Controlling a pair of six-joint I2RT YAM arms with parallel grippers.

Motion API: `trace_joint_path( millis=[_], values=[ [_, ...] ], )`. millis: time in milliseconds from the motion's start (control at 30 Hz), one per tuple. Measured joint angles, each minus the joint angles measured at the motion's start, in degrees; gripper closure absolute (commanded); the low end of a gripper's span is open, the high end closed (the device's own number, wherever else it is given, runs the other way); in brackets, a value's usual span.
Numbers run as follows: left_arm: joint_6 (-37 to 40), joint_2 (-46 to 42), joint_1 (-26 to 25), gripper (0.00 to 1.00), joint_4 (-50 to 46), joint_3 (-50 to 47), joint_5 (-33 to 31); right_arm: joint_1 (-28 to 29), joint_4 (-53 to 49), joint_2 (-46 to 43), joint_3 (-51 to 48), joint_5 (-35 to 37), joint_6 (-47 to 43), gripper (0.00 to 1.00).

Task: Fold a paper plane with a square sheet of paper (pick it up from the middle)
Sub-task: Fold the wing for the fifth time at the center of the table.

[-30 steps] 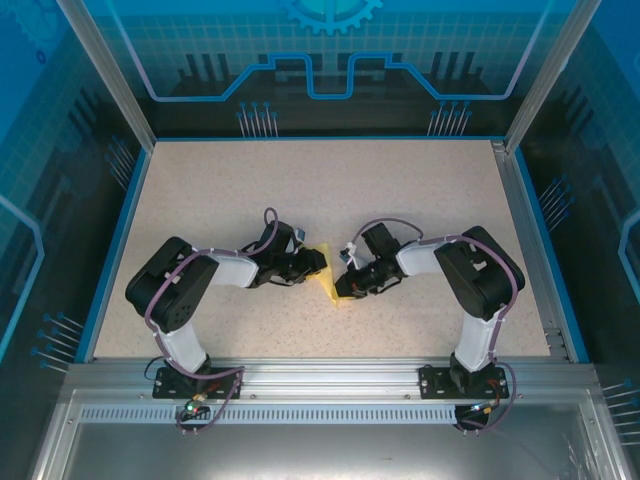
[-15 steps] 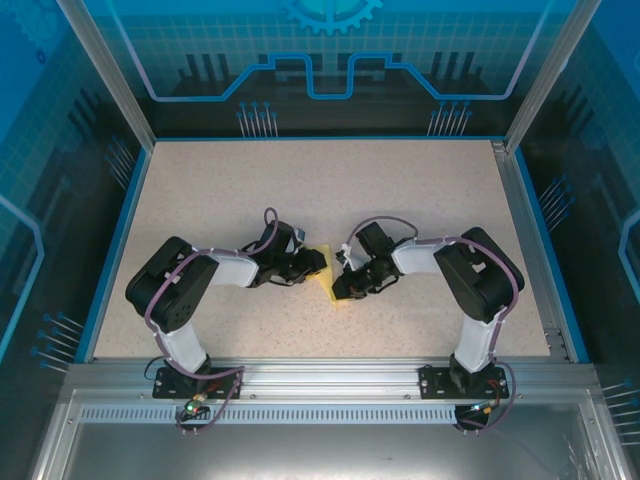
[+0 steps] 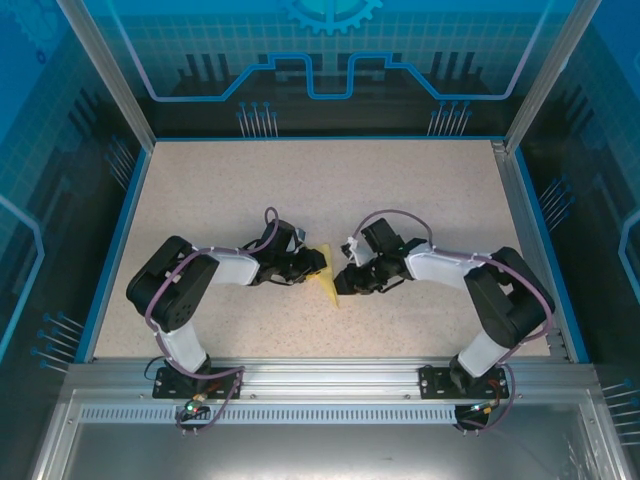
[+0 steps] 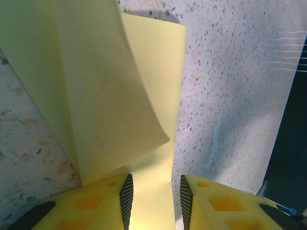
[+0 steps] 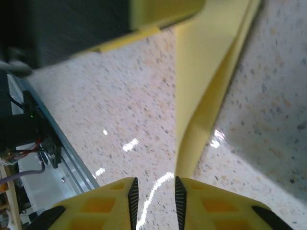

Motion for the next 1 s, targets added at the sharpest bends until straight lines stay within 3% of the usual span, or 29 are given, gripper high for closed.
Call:
trace_joint_path(
  millis=[133, 267, 600, 1000],
  values=[
    [0.0, 0.0, 0.0, 0.65, -0.04, 0.04, 0.0, -0.09, 7.17, 1.49, -0.35, -2.67, 5.33, 0.85],
    [0.0, 0.0, 0.0, 0.65, -0.04, 0.07, 0.0, -0.11, 15.69, 6.62, -0.98, -5.33, 11.74, 0.89],
    [0.0, 0.17, 0.0, 0.65, -0.37, 0.26, 0.02, -0.31, 23.61, 12.09, -1.84, -8.87, 16.09, 0.9],
    [0.0, 0.17, 0.0, 0.65, -0.46, 0.31, 0.02, -0.33, 25.57, 13.2, -5.05, -11.32, 15.67, 0.88]
  ],
)
